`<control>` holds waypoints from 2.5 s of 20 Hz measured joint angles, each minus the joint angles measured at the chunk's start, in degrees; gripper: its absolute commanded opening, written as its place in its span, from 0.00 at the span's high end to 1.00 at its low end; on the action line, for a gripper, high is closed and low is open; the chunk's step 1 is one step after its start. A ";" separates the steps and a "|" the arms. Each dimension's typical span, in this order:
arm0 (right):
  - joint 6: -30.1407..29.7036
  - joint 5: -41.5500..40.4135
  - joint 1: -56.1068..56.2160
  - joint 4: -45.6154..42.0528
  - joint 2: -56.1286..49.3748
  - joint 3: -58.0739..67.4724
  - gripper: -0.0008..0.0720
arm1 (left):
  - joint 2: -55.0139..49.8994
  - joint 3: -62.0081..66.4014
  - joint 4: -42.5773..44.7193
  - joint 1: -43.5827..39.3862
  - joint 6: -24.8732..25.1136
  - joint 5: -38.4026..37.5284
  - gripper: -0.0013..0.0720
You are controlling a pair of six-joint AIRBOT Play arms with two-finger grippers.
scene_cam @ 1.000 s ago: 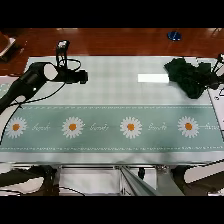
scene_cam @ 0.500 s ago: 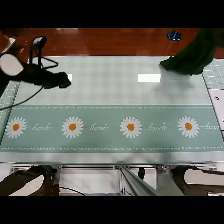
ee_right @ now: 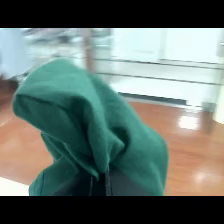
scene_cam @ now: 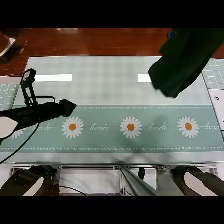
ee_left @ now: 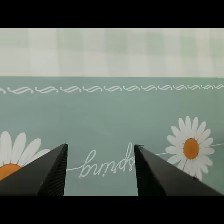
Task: Fold the shirts.
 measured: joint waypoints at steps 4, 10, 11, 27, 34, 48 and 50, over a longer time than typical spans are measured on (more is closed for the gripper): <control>-1.60 10.86 11.08 0.13 1.66 -4.42 0.96 | 0.68 -1.42 -0.22 -0.66 -1.11 2.01 0.29; 1.01 7.19 29.73 0.09 -0.42 -28.68 0.96 | 0.85 -1.79 3.63 1.20 -1.46 2.97 0.29; 1.81 5.38 32.74 0.63 -2.32 -32.33 0.96 | 0.83 -1.84 4.09 1.64 -1.51 2.64 0.29; 6.43 10.03 0.57 -4.87 -4.70 -45.59 0.44 | 0.74 -5.84 2.51 10.88 -1.22 -18.45 0.29; 6.71 5.57 -18.62 1.16 4.94 -70.82 0.44 | -4.83 -20.13 -18.84 12.02 8.59 -9.92 0.29; 9.31 5.33 -0.76 -0.20 4.85 -82.64 0.44 | -23.54 -17.49 -36.09 4.13 24.26 7.10 0.96; 10.03 5.01 1.25 -0.68 2.84 -82.88 0.56 | -24.04 -16.44 -36.06 4.04 24.92 7.50 0.96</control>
